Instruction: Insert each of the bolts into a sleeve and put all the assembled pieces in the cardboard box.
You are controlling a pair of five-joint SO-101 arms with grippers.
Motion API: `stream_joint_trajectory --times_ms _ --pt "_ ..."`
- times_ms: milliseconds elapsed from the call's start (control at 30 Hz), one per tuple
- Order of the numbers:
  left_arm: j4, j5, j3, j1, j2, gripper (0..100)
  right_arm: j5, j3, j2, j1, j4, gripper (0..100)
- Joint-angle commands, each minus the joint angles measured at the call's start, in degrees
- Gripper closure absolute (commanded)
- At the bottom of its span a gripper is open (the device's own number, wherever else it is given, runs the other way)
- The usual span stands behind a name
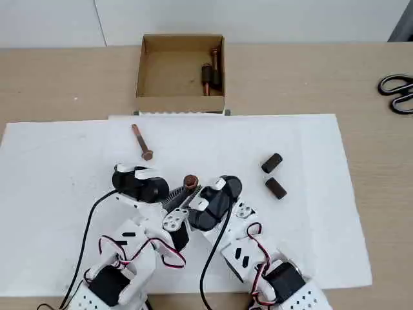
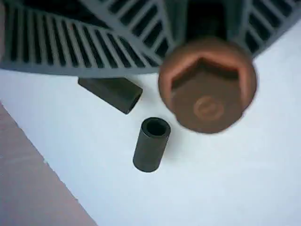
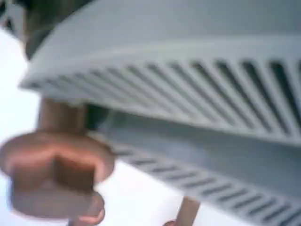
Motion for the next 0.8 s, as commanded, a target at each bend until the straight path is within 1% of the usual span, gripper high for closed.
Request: stream_joint_trajectory --times_ms 0,67,100,200,233,300,467,767 --pt "3.3 -0.4 -0.2 1.1 0.1 99 1.2 -2.5 -1.0 0.5 -4.4 99.5" --pt "3.3 -0.4 -1.5 2.2 0.1 98 1.2 -2.5 -1.0 0.5 -4.2 99.5" --pt "3.3 -0.4 -2.2 2.6 0.1 96 1.1 -2.5 -1.0 0.5 -4.1 99.5" --pt "3.3 -0.6 -4.3 2.8 0.3 84 1.0 -2.1 -1.0 0.5 -4.1 99.5" --pt "3.4 -1.7 -4.5 2.6 0.4 81 1.1 -1.8 -1.0 0.5 -4.1 99.5" --pt "4.6 -4.0 -5.0 2.5 0.2 77 1.1 -1.6 -1.0 0.5 -4.1 99.5" --pt "6.9 -4.9 -8.3 -0.1 0.2 77 1.0 -1.1 -1.0 0.5 -4.1 99.5" --pt "7.0 -11.2 -14.1 -4.0 0.3 77 1.1 0.6 -1.0 0.4 -4.4 99.5"
